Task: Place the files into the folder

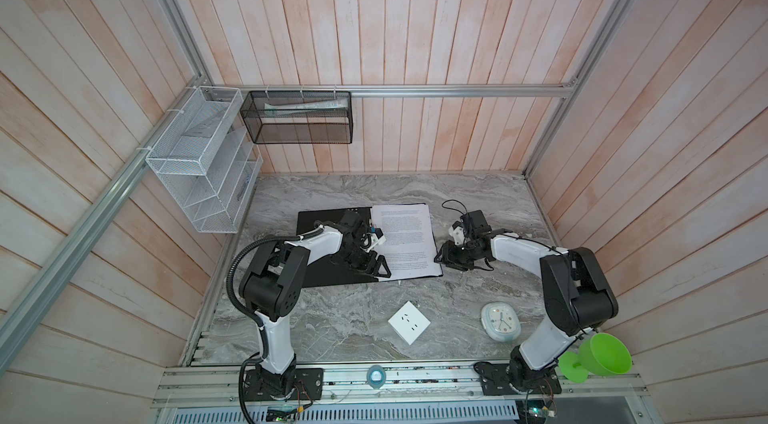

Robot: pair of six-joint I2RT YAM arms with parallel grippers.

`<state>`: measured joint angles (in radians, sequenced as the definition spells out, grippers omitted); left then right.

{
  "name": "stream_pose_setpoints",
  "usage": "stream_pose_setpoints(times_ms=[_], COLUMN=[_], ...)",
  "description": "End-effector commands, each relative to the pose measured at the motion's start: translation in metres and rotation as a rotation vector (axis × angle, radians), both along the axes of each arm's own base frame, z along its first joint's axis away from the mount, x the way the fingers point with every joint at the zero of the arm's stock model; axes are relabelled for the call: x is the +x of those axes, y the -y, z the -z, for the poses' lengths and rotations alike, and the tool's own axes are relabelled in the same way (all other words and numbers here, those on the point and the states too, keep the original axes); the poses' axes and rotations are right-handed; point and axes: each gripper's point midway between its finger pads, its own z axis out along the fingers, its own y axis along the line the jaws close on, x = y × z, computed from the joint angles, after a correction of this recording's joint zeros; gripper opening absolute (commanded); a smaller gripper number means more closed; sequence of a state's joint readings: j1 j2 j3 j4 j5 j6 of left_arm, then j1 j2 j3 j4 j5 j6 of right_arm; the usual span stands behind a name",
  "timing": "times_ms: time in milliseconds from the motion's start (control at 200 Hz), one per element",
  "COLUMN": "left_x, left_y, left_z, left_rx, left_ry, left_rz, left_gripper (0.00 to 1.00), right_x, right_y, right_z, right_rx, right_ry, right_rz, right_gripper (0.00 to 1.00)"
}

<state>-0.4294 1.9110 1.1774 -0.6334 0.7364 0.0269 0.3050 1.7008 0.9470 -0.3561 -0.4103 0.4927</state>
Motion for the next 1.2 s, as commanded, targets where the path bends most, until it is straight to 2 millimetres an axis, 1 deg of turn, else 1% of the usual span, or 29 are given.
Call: stream_pose_setpoints(times_ms=[0, 115, 275, 390, 520, 655, 695, 850, 1000, 1071, 1196], left_x=[-0.005, -0.006, -0.008, -0.011, -0.012, -0.004, -0.001, 0.005, 0.006, 0.007, 0.008], left_y=[0.004, 0.006, 0.011, 0.005, -0.005, -0.014, -0.016, -0.019, -0.015, -0.013, -0.009], left_z=[0.006, 0.007, 0.0, -0.008, -0.018, -0.031, -0.032, -0.02, -0.01, -0.007, -0.008], left_rx=[-0.002, -0.014, -0.041, -0.024, 0.002, 0.006, 0.009, 0.031, 0.022, 0.017, -0.01], left_ry=[-0.025, -0.036, -0.044, -0.016, 0.054, 0.127, 0.139, 0.106, 0.055, 0.036, 0.02], left_rz=[0.029, 0.036, 0.054, 0.059, 0.055, 0.02, 0.004, -0.017, -0.023, -0.023, -0.021], left_gripper=[0.79, 0.79, 0.79, 0.79, 0.79, 0.79, 0.8, 0.8, 0.8, 0.8, 0.8], right_x=[-0.005, -0.008, -0.01, -0.008, -0.003, 0.001, 0.002, 0.008, 0.013, 0.014, 0.014], right_y=[0.001, -0.001, 0.0, 0.001, 0.002, 0.003, 0.002, -0.001, -0.005, -0.008, -0.012], right_z=[0.012, 0.016, 0.016, 0.013, 0.008, 0.004, 0.003, 0.001, -0.002, -0.001, 0.003], right_rx=[-0.002, 0.009, 0.012, 0.006, -0.006, -0.021, -0.021, -0.01, -0.002, -0.003, -0.013], right_ry=[-0.031, -0.044, -0.045, -0.035, -0.019, 0.0, 0.005, 0.019, 0.027, 0.023, 0.015], right_rz=[-0.015, -0.02, -0.019, -0.016, -0.017, -0.026, -0.031, -0.04, -0.046, -0.054, -0.073], right_gripper=[0.48, 0.48, 0.48, 0.48, 0.49, 0.49, 0.49, 0.49, 0.49, 0.49, 0.5])
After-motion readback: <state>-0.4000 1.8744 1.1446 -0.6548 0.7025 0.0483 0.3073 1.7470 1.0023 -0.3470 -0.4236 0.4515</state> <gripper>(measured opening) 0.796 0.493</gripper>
